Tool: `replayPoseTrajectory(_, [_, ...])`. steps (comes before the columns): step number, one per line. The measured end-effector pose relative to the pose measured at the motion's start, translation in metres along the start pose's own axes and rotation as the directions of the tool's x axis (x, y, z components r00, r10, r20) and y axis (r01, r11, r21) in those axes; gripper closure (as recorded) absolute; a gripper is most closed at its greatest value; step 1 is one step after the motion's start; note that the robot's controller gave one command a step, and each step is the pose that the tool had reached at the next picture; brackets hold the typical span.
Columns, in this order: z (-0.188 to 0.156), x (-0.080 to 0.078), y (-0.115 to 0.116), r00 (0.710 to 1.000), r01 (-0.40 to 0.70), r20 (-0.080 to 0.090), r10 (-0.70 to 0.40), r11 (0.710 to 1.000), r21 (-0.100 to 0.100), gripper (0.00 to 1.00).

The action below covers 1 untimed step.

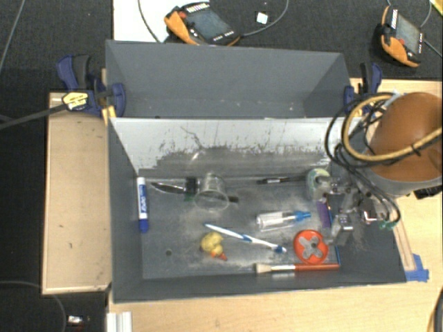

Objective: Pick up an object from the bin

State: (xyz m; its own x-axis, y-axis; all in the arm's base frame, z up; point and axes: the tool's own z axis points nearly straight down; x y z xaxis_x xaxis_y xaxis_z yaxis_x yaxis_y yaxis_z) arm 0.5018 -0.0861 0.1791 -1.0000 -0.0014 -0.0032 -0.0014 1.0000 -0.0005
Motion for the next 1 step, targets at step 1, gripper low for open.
replayPoseTrajectory(1, [0.1086, -0.0498, 0.0617, 0.988, 0.156, 0.000, -0.156, 0.988, -0.002, 0.00])
